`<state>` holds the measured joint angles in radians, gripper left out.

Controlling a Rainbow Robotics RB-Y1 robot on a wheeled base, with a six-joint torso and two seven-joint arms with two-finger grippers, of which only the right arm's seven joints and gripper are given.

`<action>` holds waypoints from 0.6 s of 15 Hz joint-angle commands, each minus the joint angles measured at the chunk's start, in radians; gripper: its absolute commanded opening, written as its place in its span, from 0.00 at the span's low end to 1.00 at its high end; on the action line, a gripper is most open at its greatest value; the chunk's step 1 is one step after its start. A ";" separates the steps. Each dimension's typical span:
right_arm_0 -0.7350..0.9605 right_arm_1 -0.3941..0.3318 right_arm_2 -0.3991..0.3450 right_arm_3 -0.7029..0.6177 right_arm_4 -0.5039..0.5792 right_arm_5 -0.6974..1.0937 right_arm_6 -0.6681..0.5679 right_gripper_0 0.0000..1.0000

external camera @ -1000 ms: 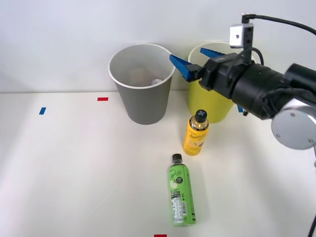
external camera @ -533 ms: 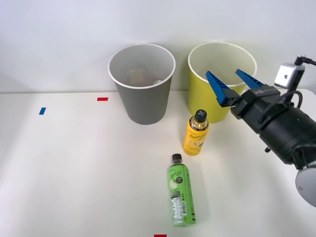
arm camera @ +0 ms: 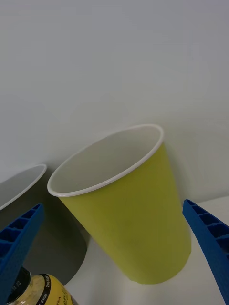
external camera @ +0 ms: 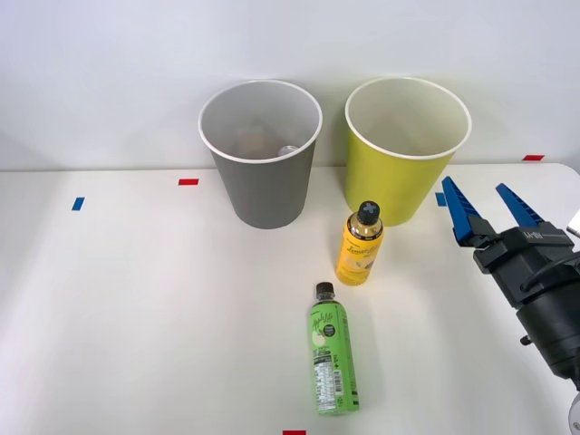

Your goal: Put cans in the gray bin, plastic bottles in the light green bin

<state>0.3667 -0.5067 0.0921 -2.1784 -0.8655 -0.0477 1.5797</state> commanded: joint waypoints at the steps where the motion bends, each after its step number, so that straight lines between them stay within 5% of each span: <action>1: 0.028 0.034 -0.035 0.000 0.014 -0.001 0.011 1.00; 9: 0.095 0.220 -0.077 0.000 0.060 0.035 0.066 1.00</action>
<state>0.4559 -0.3090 0.0256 -2.1784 -0.8161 -0.0348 1.6378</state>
